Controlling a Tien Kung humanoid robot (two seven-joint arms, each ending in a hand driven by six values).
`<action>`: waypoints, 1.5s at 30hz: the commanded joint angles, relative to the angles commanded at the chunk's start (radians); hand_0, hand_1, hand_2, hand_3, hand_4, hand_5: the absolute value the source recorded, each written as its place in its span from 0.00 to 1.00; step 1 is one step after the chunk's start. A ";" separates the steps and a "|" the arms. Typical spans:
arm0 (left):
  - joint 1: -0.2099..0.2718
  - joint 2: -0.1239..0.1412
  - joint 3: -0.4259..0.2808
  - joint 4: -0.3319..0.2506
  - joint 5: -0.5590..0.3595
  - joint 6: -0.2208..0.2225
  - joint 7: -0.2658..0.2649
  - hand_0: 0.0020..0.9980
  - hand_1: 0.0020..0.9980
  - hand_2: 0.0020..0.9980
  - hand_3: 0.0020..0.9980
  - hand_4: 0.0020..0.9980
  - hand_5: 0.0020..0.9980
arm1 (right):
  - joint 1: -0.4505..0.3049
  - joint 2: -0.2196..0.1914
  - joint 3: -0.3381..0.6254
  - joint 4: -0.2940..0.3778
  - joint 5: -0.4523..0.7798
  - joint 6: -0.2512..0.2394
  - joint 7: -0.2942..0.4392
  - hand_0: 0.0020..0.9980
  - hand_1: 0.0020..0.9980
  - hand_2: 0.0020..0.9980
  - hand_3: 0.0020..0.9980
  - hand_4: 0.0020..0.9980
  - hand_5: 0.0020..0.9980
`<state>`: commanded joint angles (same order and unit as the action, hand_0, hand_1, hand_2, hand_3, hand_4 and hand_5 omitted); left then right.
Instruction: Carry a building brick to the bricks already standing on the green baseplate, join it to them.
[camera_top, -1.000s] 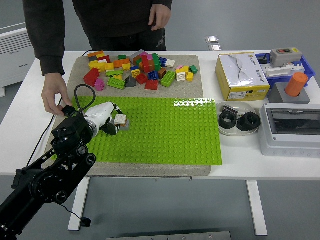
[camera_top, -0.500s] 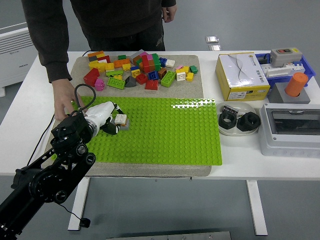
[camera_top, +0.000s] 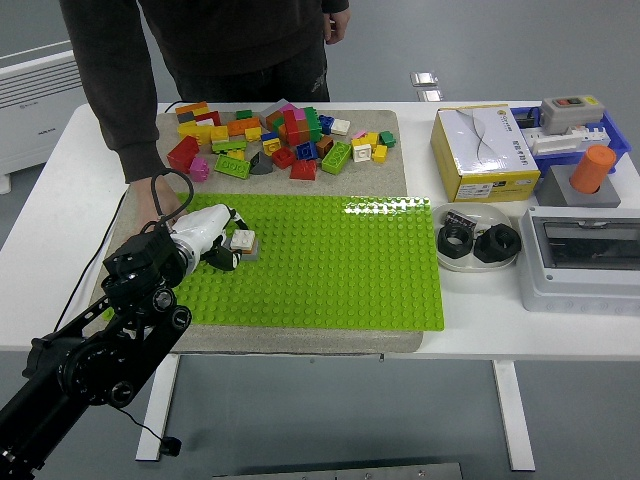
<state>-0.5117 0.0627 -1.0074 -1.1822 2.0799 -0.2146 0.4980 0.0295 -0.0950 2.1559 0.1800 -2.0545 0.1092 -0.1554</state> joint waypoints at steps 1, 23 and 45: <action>0.000 0.000 0.000 0.000 0.000 0.000 0.000 0.22 0.00 0.06 0.52 0.43 0.00 | 0.000 0.000 0.000 0.000 -0.001 0.000 0.000 0.61 0.58 0.59 0.63 0.87 1.00; 0.005 -0.003 -0.003 0.005 -0.001 -0.005 -0.001 0.23 0.00 0.07 0.57 0.64 0.05 | -0.004 0.002 0.014 0.000 -0.019 0.003 0.002 0.61 0.59 0.59 0.63 0.87 1.00; 0.001 -0.005 -0.002 0.000 0.003 -0.004 -0.005 0.23 0.00 0.08 0.61 0.86 0.08 | -0.004 0.003 0.031 0.000 -0.039 0.004 0.004 0.61 0.58 0.59 0.63 0.87 1.00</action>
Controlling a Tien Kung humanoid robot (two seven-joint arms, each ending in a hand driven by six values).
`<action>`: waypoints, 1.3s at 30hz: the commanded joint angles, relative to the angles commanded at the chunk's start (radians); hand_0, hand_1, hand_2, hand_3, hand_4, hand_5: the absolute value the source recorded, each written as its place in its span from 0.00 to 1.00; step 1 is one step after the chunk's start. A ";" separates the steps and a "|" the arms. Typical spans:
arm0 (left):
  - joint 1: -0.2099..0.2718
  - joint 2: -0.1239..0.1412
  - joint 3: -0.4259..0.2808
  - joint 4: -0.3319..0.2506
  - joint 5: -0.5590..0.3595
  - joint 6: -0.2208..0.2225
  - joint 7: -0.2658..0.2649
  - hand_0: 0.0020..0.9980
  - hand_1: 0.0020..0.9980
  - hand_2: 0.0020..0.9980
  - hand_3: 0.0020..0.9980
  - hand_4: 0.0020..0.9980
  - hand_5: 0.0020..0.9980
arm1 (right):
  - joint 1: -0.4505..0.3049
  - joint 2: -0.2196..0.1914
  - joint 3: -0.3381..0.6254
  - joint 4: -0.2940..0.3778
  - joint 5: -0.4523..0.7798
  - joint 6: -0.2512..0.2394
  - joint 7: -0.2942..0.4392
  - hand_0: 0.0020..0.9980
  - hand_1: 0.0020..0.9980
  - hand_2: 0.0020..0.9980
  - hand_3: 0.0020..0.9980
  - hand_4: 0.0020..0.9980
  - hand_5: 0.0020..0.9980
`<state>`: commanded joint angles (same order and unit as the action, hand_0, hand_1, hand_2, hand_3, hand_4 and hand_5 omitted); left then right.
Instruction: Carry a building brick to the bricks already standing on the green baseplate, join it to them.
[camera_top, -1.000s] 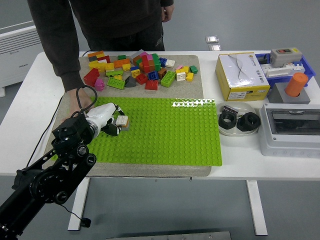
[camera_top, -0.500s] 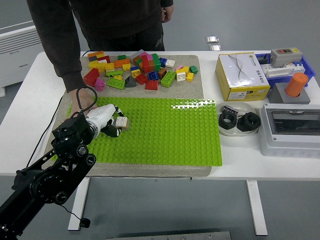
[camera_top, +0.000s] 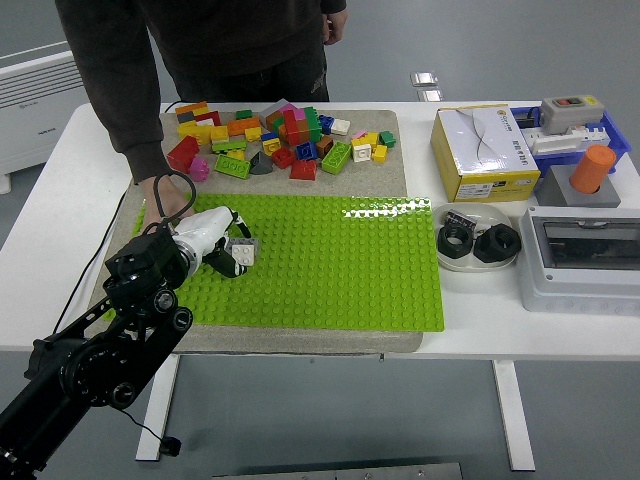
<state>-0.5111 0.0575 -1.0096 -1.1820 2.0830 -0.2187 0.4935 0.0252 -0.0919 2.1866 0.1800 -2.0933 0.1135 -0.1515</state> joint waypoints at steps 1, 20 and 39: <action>-0.001 0.000 0.000 0.000 0.000 0.001 0.000 0.23 0.00 0.08 0.61 0.86 0.08 | 0.000 0.000 0.001 0.000 -0.001 0.000 0.000 0.61 0.58 0.59 0.63 0.87 1.00; -0.038 0.002 0.018 0.018 0.002 0.015 -0.011 0.23 0.01 0.08 0.61 0.86 0.09 | 0.010 -0.002 0.002 0.000 -0.004 0.001 0.000 0.61 0.58 0.59 0.63 0.87 1.00; -0.090 0.047 0.098 0.050 -0.009 0.025 -0.030 0.24 0.01 0.08 0.60 0.85 0.09 | 0.014 -0.002 -0.009 0.000 0.001 0.000 0.000 0.61 0.58 0.59 0.62 0.87 1.00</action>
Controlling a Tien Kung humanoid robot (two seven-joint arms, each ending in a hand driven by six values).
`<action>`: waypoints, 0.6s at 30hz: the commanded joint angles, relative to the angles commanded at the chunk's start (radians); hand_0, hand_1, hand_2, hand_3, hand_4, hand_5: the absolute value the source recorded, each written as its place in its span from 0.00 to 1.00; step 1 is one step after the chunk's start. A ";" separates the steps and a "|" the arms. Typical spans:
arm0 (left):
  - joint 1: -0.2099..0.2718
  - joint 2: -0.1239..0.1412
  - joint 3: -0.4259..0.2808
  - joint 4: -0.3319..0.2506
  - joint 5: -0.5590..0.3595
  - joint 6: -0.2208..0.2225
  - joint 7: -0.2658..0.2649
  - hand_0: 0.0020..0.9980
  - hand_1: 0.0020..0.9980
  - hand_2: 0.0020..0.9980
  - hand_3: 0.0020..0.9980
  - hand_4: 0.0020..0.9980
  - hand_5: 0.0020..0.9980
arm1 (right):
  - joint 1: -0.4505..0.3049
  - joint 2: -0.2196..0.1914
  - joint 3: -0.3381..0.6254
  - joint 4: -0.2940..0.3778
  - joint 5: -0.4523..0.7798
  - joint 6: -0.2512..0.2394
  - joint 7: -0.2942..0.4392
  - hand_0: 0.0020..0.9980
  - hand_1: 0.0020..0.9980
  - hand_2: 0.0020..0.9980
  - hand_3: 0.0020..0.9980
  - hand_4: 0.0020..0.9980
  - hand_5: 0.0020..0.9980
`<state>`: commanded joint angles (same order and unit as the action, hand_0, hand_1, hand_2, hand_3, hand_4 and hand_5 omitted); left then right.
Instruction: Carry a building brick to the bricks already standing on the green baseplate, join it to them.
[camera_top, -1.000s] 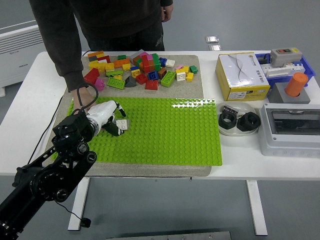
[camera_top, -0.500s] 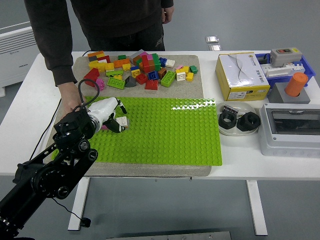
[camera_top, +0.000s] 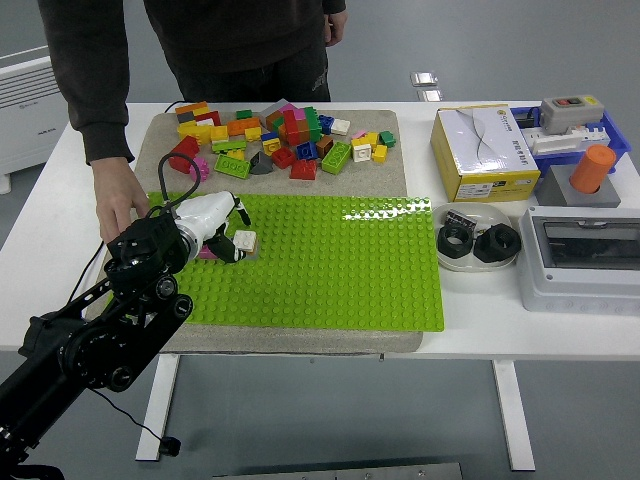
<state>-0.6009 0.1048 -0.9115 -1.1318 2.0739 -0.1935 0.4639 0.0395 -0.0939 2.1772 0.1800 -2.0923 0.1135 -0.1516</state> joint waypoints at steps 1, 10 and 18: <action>-0.003 0.004 0.005 0.001 -0.001 0.000 -0.001 0.24 0.01 0.08 0.60 0.85 0.09 | 0.000 0.000 0.000 0.000 0.000 0.000 0.000 0.61 0.58 0.59 0.62 0.87 1.00; -0.006 0.007 0.021 0.001 -0.005 -0.002 -0.001 0.23 0.01 0.08 0.60 0.85 0.09 | -0.002 -0.001 0.004 0.000 -0.006 0.000 0.000 0.61 0.58 0.58 0.63 0.87 1.00; 0.013 -0.002 -0.019 -0.025 0.004 -0.008 -0.003 0.23 0.01 0.08 0.59 0.82 0.11 | -0.005 -0.002 0.010 0.000 -0.008 0.000 0.000 0.61 0.58 0.58 0.62 0.87 1.00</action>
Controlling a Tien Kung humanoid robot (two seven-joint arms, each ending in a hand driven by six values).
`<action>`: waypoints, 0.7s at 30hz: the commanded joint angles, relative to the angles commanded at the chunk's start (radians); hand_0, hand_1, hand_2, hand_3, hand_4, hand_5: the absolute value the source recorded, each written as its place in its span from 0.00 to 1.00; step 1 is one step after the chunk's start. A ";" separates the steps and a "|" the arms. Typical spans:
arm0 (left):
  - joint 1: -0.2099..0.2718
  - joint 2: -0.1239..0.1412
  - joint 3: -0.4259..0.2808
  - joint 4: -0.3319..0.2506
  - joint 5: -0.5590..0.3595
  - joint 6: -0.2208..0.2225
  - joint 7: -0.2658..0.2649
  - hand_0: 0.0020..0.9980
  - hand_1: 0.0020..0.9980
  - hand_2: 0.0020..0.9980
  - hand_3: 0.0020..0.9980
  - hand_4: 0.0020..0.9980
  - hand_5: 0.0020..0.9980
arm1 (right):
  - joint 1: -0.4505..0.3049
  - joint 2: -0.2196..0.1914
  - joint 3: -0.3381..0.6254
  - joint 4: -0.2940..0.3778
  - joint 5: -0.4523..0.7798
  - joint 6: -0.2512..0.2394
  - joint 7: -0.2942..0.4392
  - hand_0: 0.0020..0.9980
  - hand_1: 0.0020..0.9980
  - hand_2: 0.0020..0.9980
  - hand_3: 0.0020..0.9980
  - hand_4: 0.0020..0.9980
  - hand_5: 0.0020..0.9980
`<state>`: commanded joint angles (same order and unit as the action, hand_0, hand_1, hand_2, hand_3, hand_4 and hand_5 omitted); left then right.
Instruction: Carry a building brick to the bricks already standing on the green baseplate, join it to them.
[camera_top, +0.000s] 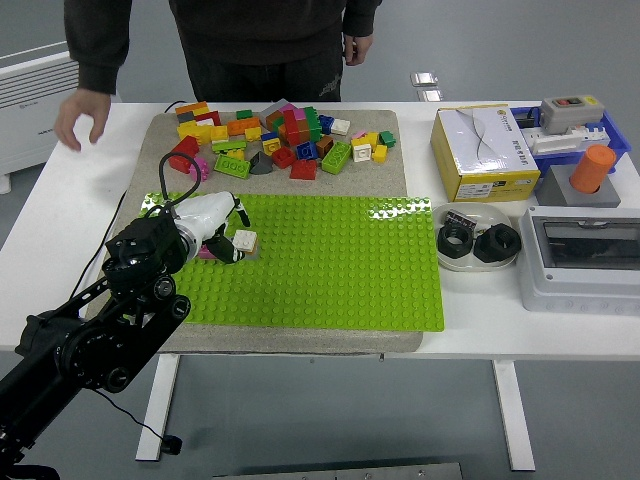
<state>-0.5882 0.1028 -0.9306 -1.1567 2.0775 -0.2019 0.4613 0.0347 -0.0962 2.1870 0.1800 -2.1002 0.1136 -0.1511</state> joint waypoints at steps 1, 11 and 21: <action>0.001 -0.002 -0.004 -0.002 0.001 0.000 0.000 0.24 0.01 0.08 0.59 0.82 0.10 | 0.000 0.000 0.000 0.000 -0.001 0.000 0.000 0.61 0.58 0.58 0.62 0.87 1.00; 0.041 0.020 -0.069 -0.089 0.022 -0.037 0.008 0.24 0.01 0.08 0.59 0.83 0.10 | -0.002 -0.001 0.009 0.000 -0.006 -0.002 -0.001 0.61 0.58 0.58 0.62 0.87 1.00; 0.126 0.060 -0.112 -0.256 0.034 -0.075 0.028 0.24 0.01 0.09 0.60 0.82 0.09 | -0.009 0.000 0.007 0.000 0.001 -0.003 -0.001 0.61 0.58 0.58 0.62 0.87 1.00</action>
<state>-0.4626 0.1627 -1.0424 -1.4131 2.1117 -0.2764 0.4891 0.0261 -0.0958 2.1942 0.1800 -2.0996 0.1102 -0.1521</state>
